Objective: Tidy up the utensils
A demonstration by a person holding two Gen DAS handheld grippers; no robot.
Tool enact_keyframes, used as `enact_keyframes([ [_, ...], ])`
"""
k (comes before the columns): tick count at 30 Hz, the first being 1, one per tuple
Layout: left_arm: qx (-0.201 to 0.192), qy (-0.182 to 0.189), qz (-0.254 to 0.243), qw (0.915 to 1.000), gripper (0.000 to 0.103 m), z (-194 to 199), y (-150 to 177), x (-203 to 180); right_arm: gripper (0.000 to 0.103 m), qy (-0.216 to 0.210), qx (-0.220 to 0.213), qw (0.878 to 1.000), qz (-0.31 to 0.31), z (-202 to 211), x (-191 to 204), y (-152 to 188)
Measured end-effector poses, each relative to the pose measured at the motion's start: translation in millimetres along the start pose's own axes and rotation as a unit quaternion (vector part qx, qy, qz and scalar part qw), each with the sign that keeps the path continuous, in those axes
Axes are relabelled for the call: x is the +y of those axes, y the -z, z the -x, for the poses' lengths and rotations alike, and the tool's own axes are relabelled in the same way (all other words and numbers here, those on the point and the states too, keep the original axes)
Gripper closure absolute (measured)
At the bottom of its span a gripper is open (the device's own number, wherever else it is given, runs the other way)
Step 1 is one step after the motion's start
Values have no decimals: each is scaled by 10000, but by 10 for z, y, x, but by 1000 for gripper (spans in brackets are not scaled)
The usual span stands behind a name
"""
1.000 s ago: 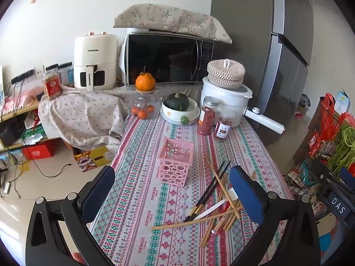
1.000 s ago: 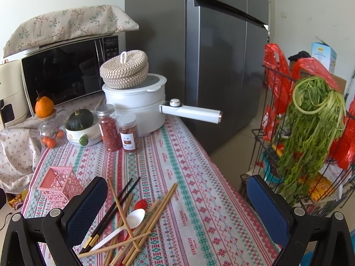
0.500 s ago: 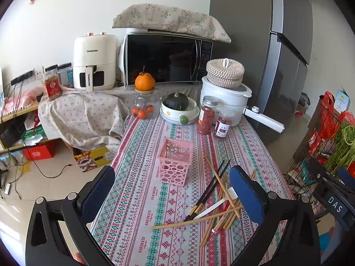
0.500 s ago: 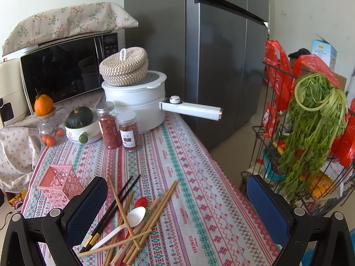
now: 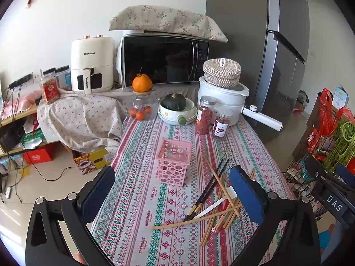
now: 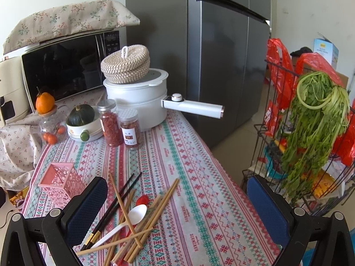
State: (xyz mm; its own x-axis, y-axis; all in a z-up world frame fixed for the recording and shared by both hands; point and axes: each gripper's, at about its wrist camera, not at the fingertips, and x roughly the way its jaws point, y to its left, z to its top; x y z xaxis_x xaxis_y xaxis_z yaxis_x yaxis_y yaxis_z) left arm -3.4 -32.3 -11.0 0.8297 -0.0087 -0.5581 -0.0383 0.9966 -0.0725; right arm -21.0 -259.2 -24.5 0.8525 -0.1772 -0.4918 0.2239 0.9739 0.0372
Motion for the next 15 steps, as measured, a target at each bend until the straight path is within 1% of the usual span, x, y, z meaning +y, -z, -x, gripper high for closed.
enact_keyframes([
  [6,-9,-48,18,10000,0,-21,-56,36,0,7,14,10000,-32,-23,-21,-28],
  [10,69,-30,19,10000,0,-33,-48,25,0,-2,29,10000,-47,-21,-34,-21],
  [13,140,67,20,9999,0,-68,-67,16,0,-6,36,10000,-31,-23,-31,-26],
  [15,215,182,-94,9996,0,-92,-74,-9,0,-19,53,10000,-38,-25,-34,-24],
])
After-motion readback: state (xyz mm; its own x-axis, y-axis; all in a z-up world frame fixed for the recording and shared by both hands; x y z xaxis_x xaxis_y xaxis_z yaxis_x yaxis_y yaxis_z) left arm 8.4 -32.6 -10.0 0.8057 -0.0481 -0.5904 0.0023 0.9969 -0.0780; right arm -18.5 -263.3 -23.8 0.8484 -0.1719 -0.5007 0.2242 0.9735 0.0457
